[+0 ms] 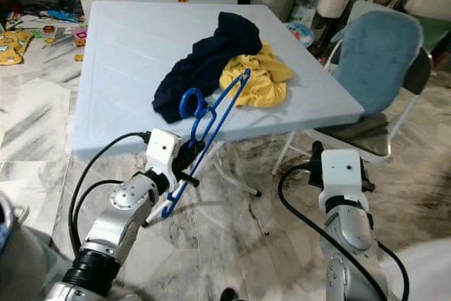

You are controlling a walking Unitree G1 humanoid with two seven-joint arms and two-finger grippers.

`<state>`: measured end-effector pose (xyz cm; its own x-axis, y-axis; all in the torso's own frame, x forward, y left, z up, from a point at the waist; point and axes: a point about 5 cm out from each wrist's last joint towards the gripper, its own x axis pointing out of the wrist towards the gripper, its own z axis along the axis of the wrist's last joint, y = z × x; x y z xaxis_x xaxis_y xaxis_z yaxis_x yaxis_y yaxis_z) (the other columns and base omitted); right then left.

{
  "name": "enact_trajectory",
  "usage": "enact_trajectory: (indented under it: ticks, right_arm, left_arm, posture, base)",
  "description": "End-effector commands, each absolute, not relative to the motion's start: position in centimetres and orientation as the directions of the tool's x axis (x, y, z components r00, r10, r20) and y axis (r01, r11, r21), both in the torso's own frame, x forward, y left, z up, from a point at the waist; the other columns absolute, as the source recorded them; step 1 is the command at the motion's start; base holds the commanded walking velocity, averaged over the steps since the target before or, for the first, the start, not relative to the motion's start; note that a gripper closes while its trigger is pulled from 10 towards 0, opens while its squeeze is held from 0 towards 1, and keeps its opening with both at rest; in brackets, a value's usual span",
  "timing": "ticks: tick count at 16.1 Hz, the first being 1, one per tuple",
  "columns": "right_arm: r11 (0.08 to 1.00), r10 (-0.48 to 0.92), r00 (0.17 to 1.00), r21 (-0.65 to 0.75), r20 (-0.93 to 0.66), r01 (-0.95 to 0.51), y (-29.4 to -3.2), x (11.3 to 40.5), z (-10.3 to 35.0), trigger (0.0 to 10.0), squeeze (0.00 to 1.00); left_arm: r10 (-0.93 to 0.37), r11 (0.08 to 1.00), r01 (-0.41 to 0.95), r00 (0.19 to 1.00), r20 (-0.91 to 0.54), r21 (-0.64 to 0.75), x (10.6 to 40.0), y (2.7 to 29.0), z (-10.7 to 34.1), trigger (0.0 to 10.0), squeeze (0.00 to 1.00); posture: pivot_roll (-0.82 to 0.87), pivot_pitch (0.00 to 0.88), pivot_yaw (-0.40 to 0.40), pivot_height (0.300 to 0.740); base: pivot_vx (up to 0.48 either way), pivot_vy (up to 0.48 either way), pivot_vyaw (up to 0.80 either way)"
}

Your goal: Hang hanger

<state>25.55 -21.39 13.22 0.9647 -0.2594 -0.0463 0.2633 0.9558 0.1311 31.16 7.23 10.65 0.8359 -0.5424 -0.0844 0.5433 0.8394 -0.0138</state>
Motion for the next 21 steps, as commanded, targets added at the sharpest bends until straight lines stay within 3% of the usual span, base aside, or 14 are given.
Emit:
enact_trajectory:
  ticks: [1, 11, 21]
  right_arm:
    - [0.951, -0.278, 0.96, 0.125, -0.047, 0.281, -21.92, 25.39, 13.33, 10.0, 0.0]
    - [0.952, -0.276, 0.96, 0.124, -0.047, 0.28, -21.95, 25.57, 13.26, 10.0, 0.0]
    - [0.954, -0.273, 0.961, 0.115, -0.053, 0.277, -21.96, 25.48, 13.03, 10.0, 0.0]
  left_arm:
    - [-0.557, 0.83, 0.558, 0.827, -0.08, -0.014, 31.11, 6.69, 10.85, 10.0, 0.0]
    - [-0.563, 0.826, 0.564, 0.823, -0.079, -0.015, 31.17, 6.56, 10.78, 10.0, 0.0]
    - [-0.61, 0.792, 0.607, 0.79, -0.062, -0.061, 31.32, 6.92, 10.73, 10.0, 0.0]
  posture:
    - [0.07, 0.0, -0.11, 0.74]
    - [0.07, 0.0, -0.109, 0.74]
    - [0.07, 0.0, -0.106, 0.74]
  base:
    - [-0.375, 0.0, 0.0]
    - [-0.363, 0.0, 0.0]
    - [0.0, 0.0, 0.0]
